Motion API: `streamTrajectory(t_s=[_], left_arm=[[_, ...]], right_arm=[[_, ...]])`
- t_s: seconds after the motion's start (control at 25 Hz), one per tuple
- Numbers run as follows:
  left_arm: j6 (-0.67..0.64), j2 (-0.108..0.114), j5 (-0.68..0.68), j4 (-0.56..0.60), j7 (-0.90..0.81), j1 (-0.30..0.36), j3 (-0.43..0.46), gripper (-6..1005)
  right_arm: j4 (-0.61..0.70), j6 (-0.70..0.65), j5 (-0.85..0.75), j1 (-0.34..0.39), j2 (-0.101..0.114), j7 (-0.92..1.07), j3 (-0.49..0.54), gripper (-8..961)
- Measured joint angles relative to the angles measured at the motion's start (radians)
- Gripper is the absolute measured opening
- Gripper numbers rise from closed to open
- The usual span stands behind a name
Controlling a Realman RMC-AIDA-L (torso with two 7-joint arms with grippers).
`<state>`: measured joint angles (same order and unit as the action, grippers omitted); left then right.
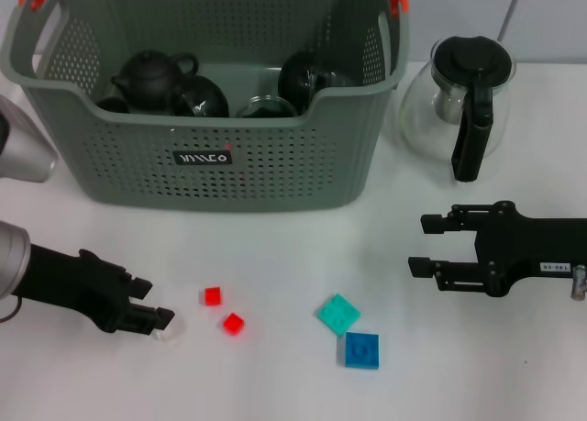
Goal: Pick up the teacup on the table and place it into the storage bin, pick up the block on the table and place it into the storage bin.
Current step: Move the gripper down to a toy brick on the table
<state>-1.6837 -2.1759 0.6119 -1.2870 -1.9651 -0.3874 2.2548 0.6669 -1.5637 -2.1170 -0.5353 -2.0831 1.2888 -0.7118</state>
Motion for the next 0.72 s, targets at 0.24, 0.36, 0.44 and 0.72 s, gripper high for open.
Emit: streamTrajectory(t_s=[0.24, 0.36, 0.44, 0.72], left_arm=[[0.002, 0.004, 0.005, -0.012, 0.004, 0.009, -0.040, 568], [0.006, 0.006, -0.012, -0.018, 0.002, 0.008, -0.076, 572], [0.007, 0.007, -0.021, -0.028, -0.009, 0.003, -0.081, 574], [-0.017, 0.004, -0.025, -0.128, -0.037, 0.006, -0.098, 613]], right_arm=[[-0.004, 0.003, 0.000, -0.003, 0.000, -0.005, 0.000, 683], [-0.004, 0.003, 0.000, -0.003, 0.000, -0.006, 0.000, 683], [-0.003, 0.002, 0.000, -0.003, 0.000, -0.006, 0.000, 684], [-0.005, 0.005, 0.000, -0.003, 0.000, -0.006, 0.000, 684]])
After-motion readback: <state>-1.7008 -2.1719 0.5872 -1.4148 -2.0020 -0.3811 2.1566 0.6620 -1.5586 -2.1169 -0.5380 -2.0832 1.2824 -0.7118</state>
